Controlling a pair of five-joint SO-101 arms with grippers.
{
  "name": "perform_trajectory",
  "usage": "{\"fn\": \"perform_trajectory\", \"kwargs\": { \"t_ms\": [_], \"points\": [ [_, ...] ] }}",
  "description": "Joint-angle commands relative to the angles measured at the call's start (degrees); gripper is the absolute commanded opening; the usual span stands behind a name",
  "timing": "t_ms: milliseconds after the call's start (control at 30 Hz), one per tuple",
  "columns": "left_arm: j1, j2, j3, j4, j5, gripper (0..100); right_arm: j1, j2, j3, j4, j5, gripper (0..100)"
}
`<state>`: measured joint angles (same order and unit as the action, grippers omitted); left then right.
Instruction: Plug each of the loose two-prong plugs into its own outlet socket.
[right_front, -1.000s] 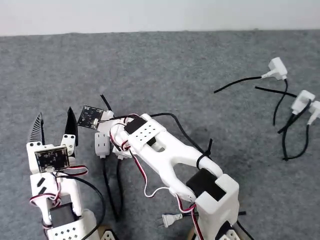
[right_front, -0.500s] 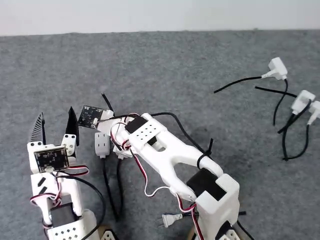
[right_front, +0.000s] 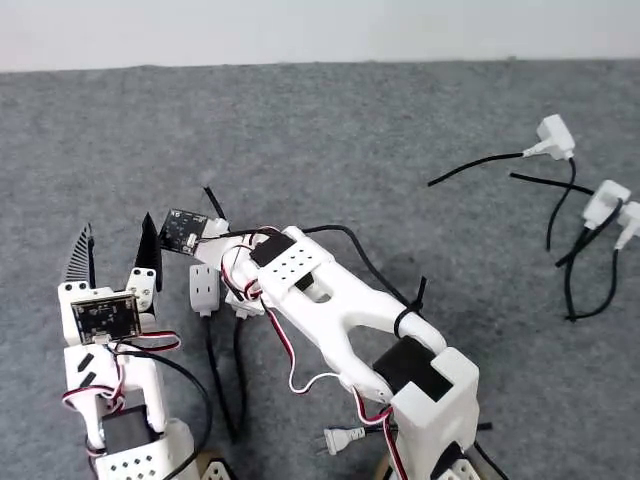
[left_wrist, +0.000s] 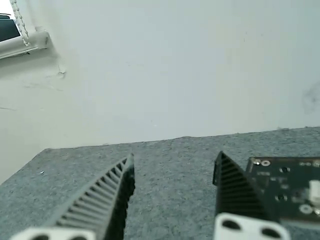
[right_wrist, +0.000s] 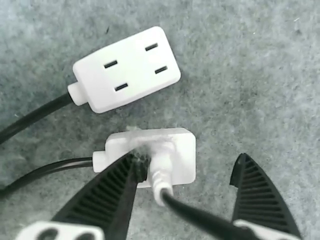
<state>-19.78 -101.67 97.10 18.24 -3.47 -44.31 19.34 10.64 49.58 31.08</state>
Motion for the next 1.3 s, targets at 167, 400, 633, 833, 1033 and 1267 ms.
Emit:
{"fn": "perform_trajectory", "kwargs": {
  "t_ms": [167, 400, 633, 833, 1033, 1267],
  "points": [
    [0.1, 0.1, -0.5, -5.5, -9.7, 24, 2.9, 2.3, 1.4, 1.5, -0.2, 27.3],
    [0.4, 0.1, -0.5, -20.0, -35.8, 24, 2.9, 2.3, 1.6, 1.5, -0.2, 27.3],
    [0.4, 0.1, -0.5, -30.9, -55.6, 24, 3.4, 2.3, 1.5, 1.5, -0.4, 27.3],
    [2.5, 0.1, -0.5, -33.9, -63.3, 24, 3.4, 2.3, 1.5, 1.5, -0.5, 27.3],
    [4.9, 0.1, -0.5, -33.9, -66.1, 24, 3.4, 2.3, 1.5, 1.5, -0.5, 27.3],
    [5.1, 0.3, -0.5, -33.7, -66.5, 24, 3.4, 2.3, 1.6, 1.5, -0.4, 27.2]
  ]
}}
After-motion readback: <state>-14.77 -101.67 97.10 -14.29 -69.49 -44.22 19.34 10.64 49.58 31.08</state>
